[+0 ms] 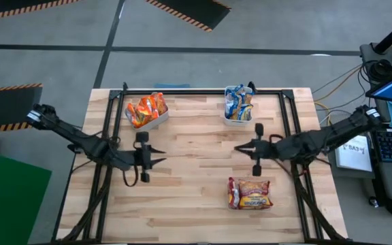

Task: Sort Maruchan noodles
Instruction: Return to Home Position

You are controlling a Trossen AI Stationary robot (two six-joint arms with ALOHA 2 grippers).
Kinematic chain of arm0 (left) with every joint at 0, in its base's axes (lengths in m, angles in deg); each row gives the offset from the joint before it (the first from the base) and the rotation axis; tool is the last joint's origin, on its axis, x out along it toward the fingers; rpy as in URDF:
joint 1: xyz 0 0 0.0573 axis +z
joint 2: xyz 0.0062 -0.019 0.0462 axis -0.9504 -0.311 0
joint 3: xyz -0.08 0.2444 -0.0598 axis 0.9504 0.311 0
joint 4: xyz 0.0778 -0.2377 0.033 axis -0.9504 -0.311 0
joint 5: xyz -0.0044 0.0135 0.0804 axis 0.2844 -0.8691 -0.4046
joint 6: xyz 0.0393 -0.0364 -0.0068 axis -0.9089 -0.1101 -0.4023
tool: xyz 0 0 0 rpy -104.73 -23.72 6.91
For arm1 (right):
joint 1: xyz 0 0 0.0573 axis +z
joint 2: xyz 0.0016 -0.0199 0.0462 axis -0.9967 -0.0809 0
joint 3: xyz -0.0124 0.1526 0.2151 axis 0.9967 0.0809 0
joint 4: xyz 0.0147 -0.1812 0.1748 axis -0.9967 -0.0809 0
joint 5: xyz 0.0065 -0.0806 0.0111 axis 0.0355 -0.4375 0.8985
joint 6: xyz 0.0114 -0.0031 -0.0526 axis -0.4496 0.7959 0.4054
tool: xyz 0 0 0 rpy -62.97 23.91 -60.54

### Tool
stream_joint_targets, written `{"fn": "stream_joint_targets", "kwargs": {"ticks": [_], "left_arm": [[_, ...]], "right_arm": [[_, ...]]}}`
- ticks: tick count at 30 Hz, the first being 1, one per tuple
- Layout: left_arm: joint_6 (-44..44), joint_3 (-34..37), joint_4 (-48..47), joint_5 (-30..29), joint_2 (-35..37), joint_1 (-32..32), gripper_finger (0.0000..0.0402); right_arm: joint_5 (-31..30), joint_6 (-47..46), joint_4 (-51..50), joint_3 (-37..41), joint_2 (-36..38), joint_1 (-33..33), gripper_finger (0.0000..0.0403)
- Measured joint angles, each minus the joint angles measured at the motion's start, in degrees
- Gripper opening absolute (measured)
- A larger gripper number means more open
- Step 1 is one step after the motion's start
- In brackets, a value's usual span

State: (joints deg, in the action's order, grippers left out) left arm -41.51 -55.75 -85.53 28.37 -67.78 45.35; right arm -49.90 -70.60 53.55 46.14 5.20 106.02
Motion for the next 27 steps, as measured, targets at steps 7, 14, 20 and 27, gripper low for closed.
{"fn": "stream_joint_targets", "kwargs": {"ticks": [7,14,20,27], "left_arm": [[-12.7,16.1,33.6,3.1,10.8,8.9,0.0067],[-12.4,23.7,37.5,13.1,18.8,24.6,0.0042],[-8.8,23.8,25.7,23.4,25.6,32.4,0.0038],[-7.0,24.3,17.2,24.3,33.1,32.9,0.0038]], "right_arm": [[11.2,9.6,22.7,13.5,9.5,-8.9,0.0009],[24.0,4.9,23.8,20.6,17.6,-22.8,0.0009],[27.4,3.7,23.4,27.4,26.2,-25.7,0.0009],[27.4,4.5,20.0,31.9,36.5,-25.7,0.0009]]}}
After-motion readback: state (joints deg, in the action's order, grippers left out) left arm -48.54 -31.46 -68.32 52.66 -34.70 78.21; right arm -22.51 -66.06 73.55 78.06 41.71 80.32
